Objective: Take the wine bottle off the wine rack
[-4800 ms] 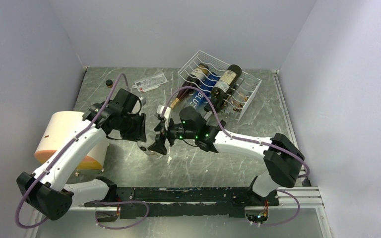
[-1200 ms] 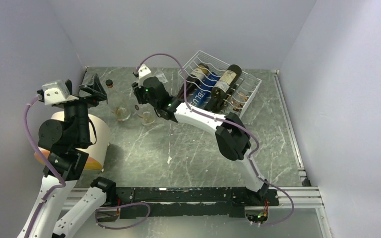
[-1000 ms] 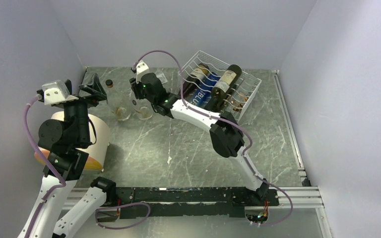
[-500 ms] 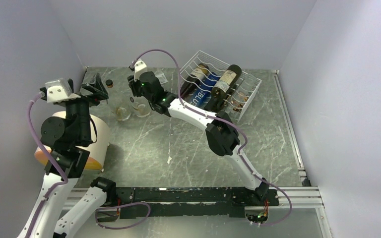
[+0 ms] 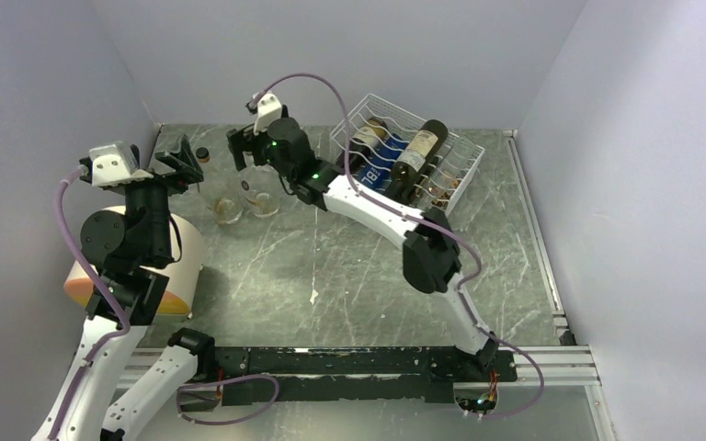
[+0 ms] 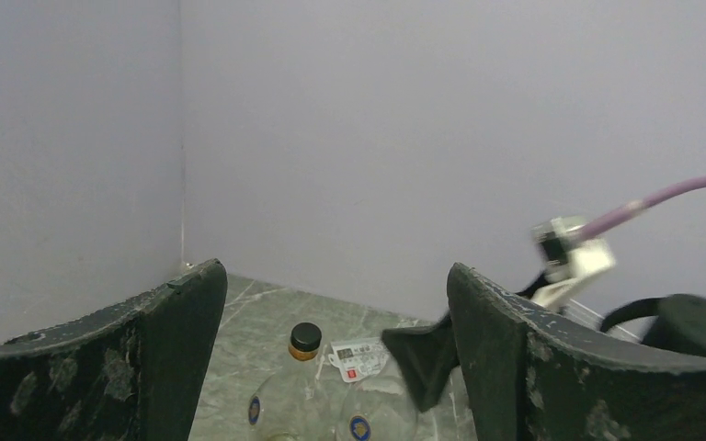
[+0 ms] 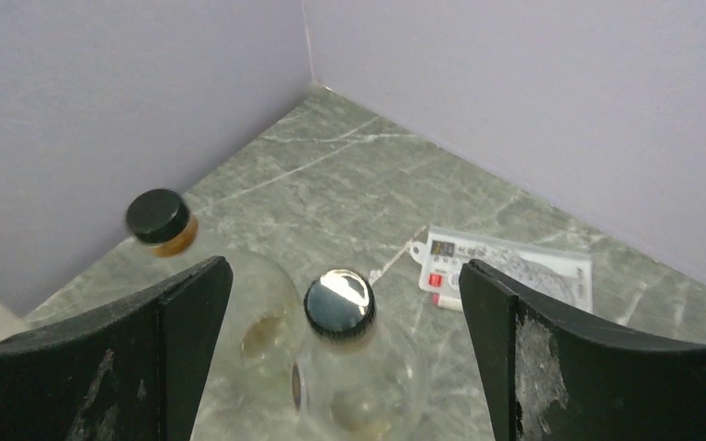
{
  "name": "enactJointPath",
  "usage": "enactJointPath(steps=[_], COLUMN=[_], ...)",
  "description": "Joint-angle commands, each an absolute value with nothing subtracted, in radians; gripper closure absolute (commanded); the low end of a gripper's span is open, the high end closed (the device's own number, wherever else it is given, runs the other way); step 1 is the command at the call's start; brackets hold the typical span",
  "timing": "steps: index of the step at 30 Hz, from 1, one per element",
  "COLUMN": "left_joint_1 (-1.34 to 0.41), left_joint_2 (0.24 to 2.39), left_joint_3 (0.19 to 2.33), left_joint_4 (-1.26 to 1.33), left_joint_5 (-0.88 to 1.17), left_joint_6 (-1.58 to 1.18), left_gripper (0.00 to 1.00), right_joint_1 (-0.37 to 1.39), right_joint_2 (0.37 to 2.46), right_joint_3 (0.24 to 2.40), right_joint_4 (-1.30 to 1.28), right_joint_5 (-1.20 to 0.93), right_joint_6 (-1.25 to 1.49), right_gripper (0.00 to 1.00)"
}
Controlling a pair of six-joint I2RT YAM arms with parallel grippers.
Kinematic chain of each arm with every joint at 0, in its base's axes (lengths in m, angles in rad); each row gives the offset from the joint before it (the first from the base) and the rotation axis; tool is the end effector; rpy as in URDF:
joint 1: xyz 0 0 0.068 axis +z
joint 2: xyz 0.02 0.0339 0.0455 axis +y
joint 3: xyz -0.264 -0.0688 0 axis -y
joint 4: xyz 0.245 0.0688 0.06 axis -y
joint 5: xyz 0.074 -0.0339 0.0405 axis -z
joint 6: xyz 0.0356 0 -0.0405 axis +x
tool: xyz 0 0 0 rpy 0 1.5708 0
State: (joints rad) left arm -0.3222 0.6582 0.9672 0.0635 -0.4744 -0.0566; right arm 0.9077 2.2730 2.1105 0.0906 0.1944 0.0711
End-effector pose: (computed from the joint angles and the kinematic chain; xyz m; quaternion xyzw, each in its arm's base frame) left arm 0.1235 -0.0241 0.4451 -0.1198 0.5690 -0.0210 0.8133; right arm 0.3444 0.4297 0.3268 -0.2356 0.6926 0.2560 0.6318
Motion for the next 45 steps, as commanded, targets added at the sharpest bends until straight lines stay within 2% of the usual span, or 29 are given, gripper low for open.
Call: enactJointPath(steps=[1, 5, 10, 17, 23, 28, 34, 40, 42, 45], left_joint_1=[-0.311, -0.311, -0.311, -0.311, -0.311, -0.311, -0.313, -0.326, -0.358, -0.493], left_joint_2=[0.663, 0.666, 0.678, 0.689, 0.729, 0.768, 0.821, 0.939, 0.978, 1.016], left_joint_3=[0.966, 0.965, 0.973, 0.976, 0.988, 0.991, 0.987, 0.977, 0.985, 1.012], left_joint_4=[0.082, 0.084, 0.071, 0.063, 0.051, 0.059, 0.099, 0.146, 0.138, 0.084], left_joint_5=[-0.458, -0.450, -0.432, -0.398, -0.346, -0.247, 0.050, 0.246, 0.258, 0.171], left_joint_6=[-0.061, -0.069, -0.082, -0.105, -0.123, -0.121, -0.140, -0.192, -0.191, -0.155], left_gripper=[0.07, 0.07, 0.07, 0.07, 0.07, 0.04, 0.06, 0.13, 0.14, 0.15], right_joint_1=[0.903, 0.903, 0.873, 0.648, 0.547, 0.503, 0.498, 0.468, 0.461, 0.452], right_joint_2=[2.038, 1.796, 1.552, 1.317, 1.184, 1.150, 1.131, 0.992, 0.948, 0.884], right_joint_3=[1.958, 1.706, 1.322, 0.980, 0.963, 0.990, 0.977, 0.843, 0.800, 0.760], right_joint_4=[0.083, 0.076, 0.045, -0.060, -0.103, -0.127, -0.152, -0.088, -0.085, -0.084], right_joint_5=[0.189, 0.177, 0.324, 0.301, 0.296, 0.278, 0.275, 0.355, 0.366, 0.369], right_joint_6=[0.082, 0.038, 0.026, 0.254, 0.250, 0.253, 0.274, 0.252, 0.250, 0.254], right_gripper=[0.00, 0.00, 0.00, 0.00, 0.00, 0.00, 0.00, 0.00, 0.00, 0.00])
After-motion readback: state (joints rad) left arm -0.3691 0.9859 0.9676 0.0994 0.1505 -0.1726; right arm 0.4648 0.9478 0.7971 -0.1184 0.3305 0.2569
